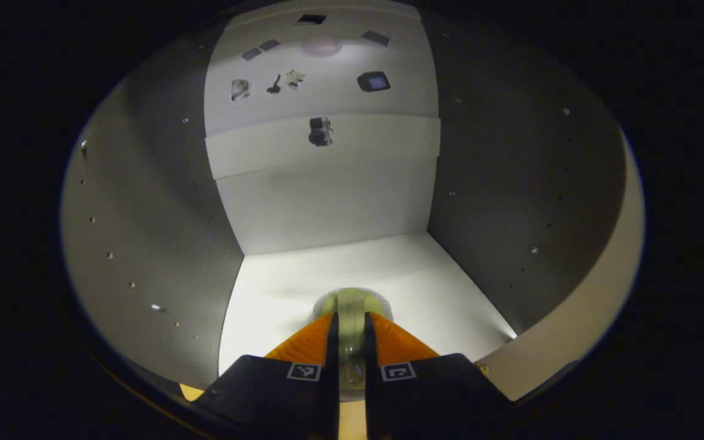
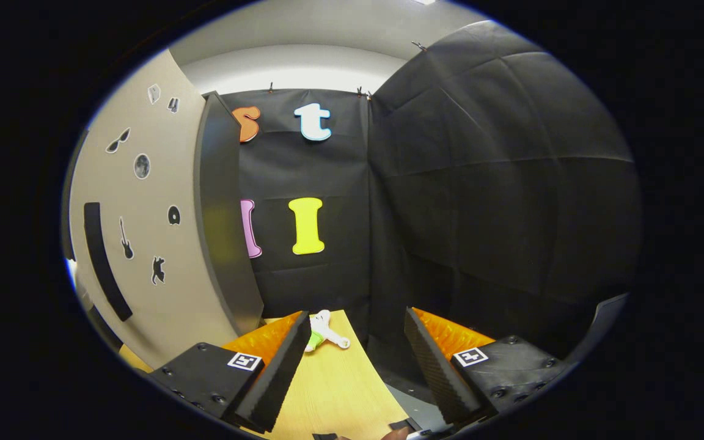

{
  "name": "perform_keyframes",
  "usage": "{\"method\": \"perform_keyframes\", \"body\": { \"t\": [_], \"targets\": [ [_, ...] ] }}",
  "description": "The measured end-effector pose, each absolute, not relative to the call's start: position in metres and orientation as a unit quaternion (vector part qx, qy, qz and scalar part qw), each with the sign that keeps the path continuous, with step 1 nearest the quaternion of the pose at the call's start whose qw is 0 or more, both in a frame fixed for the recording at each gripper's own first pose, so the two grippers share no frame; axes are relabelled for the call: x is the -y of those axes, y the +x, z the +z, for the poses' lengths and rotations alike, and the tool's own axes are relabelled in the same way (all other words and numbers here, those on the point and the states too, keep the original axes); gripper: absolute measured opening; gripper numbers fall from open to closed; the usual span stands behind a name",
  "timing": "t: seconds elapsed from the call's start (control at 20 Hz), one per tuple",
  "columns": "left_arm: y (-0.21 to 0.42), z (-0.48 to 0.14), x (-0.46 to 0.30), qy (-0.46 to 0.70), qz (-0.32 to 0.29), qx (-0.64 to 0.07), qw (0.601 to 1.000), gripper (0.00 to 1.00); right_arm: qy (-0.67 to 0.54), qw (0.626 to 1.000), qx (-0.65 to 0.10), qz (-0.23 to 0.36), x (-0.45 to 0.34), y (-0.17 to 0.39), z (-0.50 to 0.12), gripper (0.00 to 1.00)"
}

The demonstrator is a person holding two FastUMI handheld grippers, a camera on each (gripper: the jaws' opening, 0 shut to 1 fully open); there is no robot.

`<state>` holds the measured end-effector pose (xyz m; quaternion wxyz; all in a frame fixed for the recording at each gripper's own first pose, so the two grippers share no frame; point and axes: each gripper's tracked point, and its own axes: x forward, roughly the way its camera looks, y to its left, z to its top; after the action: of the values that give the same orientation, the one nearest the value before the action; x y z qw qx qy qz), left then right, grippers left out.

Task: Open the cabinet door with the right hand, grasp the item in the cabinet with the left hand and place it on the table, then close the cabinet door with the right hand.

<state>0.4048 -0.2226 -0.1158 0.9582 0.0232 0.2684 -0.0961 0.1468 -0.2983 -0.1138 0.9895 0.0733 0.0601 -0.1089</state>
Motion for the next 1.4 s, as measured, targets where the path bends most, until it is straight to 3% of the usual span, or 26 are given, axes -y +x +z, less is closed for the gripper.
{"method": "perform_keyframes", "body": {
  "t": [0.4, 0.8, 1.05, 1.4],
  "targets": [
    [0.312, -0.097, 0.185, 0.006, -0.114, -0.237, 0.965, 0.21, 0.073, 0.991, -0.043, -0.103, 0.251, 0.129, -0.094, 0.98],
    [0.211, -0.122, 0.154, 0.023, -0.094, -0.209, 0.973, 0.2, 0.07, 0.993, -0.026, -0.089, 0.204, 0.123, -0.072, 0.98],
    [0.158, -0.165, 0.167, 0.012, -0.097, -0.206, 0.974, 0.21, 0.084, 0.992, -0.02, -0.089, 0.186, 0.119, -0.064, 0.98],
    [0.109, -0.276, 0.185, 0.009, -0.088, -0.236, 0.968, 0.2, 0.077, 0.993, -0.006, -0.094, 0.165, 0.116, -0.049, 0.98]
  ]
}}
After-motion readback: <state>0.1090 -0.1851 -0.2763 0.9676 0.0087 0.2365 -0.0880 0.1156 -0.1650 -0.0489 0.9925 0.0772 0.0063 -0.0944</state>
